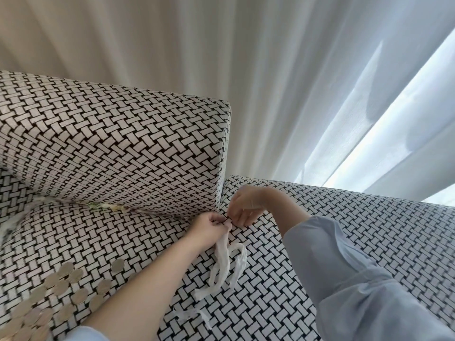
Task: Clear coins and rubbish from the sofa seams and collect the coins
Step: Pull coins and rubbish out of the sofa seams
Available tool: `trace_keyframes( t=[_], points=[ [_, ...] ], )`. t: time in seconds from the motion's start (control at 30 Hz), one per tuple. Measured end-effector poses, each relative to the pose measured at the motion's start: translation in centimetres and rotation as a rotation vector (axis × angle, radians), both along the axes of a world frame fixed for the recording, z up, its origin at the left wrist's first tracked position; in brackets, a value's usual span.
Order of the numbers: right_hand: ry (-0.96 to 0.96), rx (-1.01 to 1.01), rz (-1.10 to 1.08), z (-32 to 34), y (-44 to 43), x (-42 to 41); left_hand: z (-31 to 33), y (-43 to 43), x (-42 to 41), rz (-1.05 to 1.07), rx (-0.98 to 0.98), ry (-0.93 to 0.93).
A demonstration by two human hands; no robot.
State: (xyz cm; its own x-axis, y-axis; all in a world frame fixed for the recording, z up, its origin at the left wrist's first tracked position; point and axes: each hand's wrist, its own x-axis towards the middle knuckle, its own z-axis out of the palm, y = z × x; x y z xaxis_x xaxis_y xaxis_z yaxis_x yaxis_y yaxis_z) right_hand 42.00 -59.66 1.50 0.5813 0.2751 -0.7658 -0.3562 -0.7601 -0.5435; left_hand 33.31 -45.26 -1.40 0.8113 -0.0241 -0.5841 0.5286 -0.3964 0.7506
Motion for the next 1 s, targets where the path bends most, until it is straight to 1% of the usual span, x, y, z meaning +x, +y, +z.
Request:
trace_keyframes(
  t=[0.03, 0.07, 0.1, 0.13, 0.17, 0.23, 0.3, 0.43, 0.5, 0.53, 0.67, 0.9, 1.0],
  points=[
    [-0.192, -0.013, -0.099, -0.6, 0.0, 0.1, 0.0, -0.1, 0.0, -0.031, 0.002, 0.022],
    [-0.387, -0.04, -0.148, -1.1, 0.2, 0.1, 0.1, -0.2, 0.0, -0.064, -0.014, 0.041],
    [-0.559, -0.099, -0.126, -1.4, 0.7, -0.1, 0.4, -0.2, 0.0, -0.072, -0.059, 0.059],
    [-0.67, -0.174, -0.047, -1.7, 1.3, -0.3, 0.7, -0.2, 0.2, -0.041, -0.122, 0.076],
    [-0.725, -0.259, 0.049, -2.3, 1.9, -0.4, 0.8, 0.0, 0.3, -0.007, -0.156, 0.086],
    [-0.703, -0.402, 0.165, -3.2, 2.8, -0.4, 0.8, 0.2, 0.5, -0.01, -0.095, 0.065],
    [-0.659, -0.476, 0.22, -3.4, 3.2, -0.1, 0.6, 0.5, 0.4, -0.024, -0.031, 0.05],
    [-0.684, -0.667, 0.443, -3.0, 3.6, 1.3, 0.3, 1.0, 0.5, 0.0, -0.047, 0.054],
    [-0.663, -0.712, 0.542, -3.6, 3.9, 1.7, 0.1, 0.7, 0.6, 0.011, -0.069, 0.071],
    [-0.635, -0.696, 0.551, -4.0, 3.9, 1.9, 0.0, 0.5, 0.6, 0.013, -0.07, 0.084],
    [-0.568, -0.599, 0.468, -5.2, 4.1, 2.4, -0.5, 0.0, 0.6, 0.025, -0.056, 0.106],
    [-0.525, -0.685, 0.482, -5.6, 4.9, 3.0, -0.7, 0.2, 0.4, 0.026, -0.093, 0.082],
    [-0.593, -0.687, 0.408, -5.6, 5.1, 2.7, -0.6, 0.2, 0.4, 0.04, -0.116, 0.092]
  ],
)
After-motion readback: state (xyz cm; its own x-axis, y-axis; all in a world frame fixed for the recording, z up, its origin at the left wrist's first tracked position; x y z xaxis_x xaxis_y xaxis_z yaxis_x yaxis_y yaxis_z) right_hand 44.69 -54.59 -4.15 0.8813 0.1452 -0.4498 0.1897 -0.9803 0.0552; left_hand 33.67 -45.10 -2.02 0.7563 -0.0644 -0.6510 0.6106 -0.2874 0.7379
